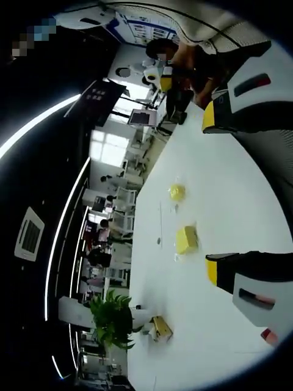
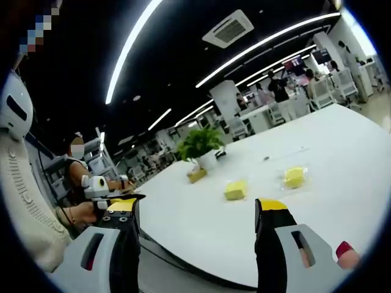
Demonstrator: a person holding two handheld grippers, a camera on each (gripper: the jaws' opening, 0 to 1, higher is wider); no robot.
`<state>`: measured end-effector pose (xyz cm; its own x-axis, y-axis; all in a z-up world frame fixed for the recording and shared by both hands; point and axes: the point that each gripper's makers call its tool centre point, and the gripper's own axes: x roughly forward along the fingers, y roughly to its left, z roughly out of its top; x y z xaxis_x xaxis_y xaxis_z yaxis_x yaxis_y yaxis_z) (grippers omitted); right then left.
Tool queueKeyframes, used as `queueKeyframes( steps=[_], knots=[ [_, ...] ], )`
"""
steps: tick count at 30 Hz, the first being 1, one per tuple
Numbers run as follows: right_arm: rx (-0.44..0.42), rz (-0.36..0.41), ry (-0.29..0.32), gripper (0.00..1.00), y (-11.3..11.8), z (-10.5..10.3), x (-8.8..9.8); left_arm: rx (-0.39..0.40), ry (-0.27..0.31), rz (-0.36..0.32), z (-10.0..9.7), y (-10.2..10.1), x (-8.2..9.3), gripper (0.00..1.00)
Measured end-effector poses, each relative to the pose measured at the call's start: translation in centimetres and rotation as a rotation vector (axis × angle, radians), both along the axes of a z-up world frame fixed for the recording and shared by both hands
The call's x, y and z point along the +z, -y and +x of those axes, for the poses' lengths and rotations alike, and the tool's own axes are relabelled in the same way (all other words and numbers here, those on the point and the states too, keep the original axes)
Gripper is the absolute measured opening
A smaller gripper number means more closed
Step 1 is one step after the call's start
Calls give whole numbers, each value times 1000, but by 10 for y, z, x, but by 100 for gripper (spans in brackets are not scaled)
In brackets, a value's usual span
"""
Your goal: Compare the silicone blocks by pressing each to a similar depth, holding the contact briefly, and releasing to observe deformation and rebound differences across the visible hardness samples.
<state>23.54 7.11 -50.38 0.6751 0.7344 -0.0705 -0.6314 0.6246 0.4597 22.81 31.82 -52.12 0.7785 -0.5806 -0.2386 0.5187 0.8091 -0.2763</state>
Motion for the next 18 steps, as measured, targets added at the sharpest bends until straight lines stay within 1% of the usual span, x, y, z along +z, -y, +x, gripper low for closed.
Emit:
queueKeyframes(
  steps=[11, 18],
  knots=[
    [-1, -2, 2, 72, 1, -1, 0, -24, -3, 7, 3, 6, 2, 79],
    [-1, -3, 2, 72, 1, -1, 0, -30, -3, 12, 3, 6, 2, 79]
  ],
)
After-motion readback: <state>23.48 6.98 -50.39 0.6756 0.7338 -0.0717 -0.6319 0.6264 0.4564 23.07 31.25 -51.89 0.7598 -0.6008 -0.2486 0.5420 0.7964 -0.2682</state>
